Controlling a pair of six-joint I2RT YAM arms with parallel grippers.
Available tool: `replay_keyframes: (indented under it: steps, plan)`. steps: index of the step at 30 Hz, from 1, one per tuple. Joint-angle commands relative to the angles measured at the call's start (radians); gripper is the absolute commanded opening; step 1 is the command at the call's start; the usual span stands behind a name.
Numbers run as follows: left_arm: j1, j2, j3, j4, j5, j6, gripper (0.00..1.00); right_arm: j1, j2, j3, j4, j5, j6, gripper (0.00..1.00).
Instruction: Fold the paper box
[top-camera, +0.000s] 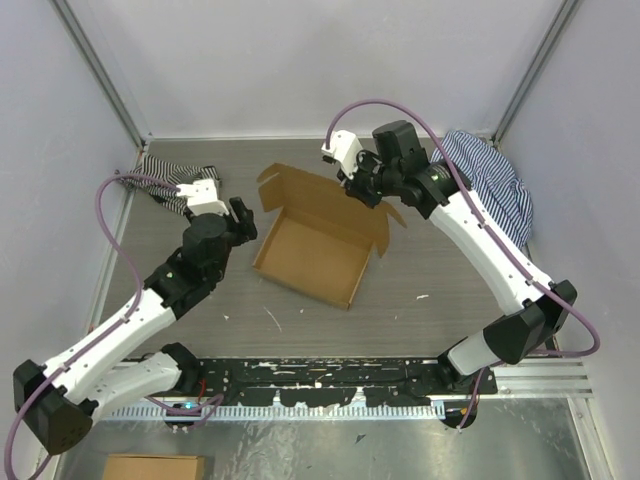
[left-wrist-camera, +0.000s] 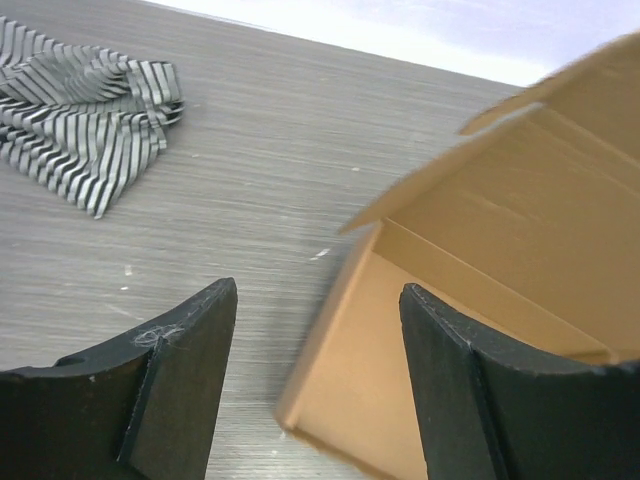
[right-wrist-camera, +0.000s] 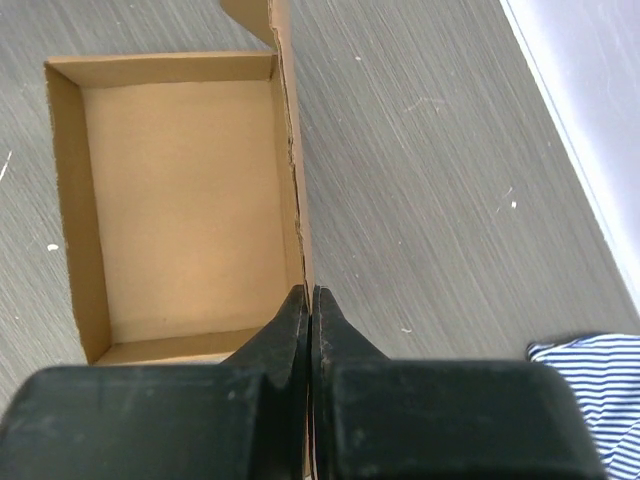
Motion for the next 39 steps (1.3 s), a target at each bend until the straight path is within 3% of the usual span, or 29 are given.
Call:
replay_keyframes:
  steps: [1, 6, 13, 16, 24, 33, 39]
  plan:
    - [0.041, 0.076, 0.009, 0.030, -0.189, 0.004, 0.72, 0.001, -0.058, 0.030, 0.031, -0.084, -0.141, 0.01]
    - [0.152, 0.105, -0.051, 0.103, -0.206, -0.123, 0.69, 0.000, -0.029, 0.047, 0.002, -0.087, -0.140, 0.01]
    - [0.281, 0.163, -0.138, 0.310, -0.019, -0.245, 0.64, 0.003, -0.014, 0.019, -0.001, -0.118, -0.113, 0.01]
    - [0.284, 0.235, -0.116, 0.385, 0.066, -0.239, 0.61, 0.003, -0.005, 0.007, 0.002, -0.120, -0.102, 0.01]
    - [0.275, 0.345, -0.019, 0.307, 0.342, -0.275, 0.51, 0.005, 0.011, 0.002, 0.027, -0.112, -0.038, 0.01]
    - [0.217, 0.306, 0.001, 0.195, 0.446, -0.315, 0.48, 0.017, 0.019, -0.011, 0.058, -0.098, 0.026, 0.01]
    - [0.164, 0.318, -0.037, 0.228, 0.443, -0.348, 0.47, 0.041, 0.014, -0.020, 0.057, -0.110, 0.033, 0.01]
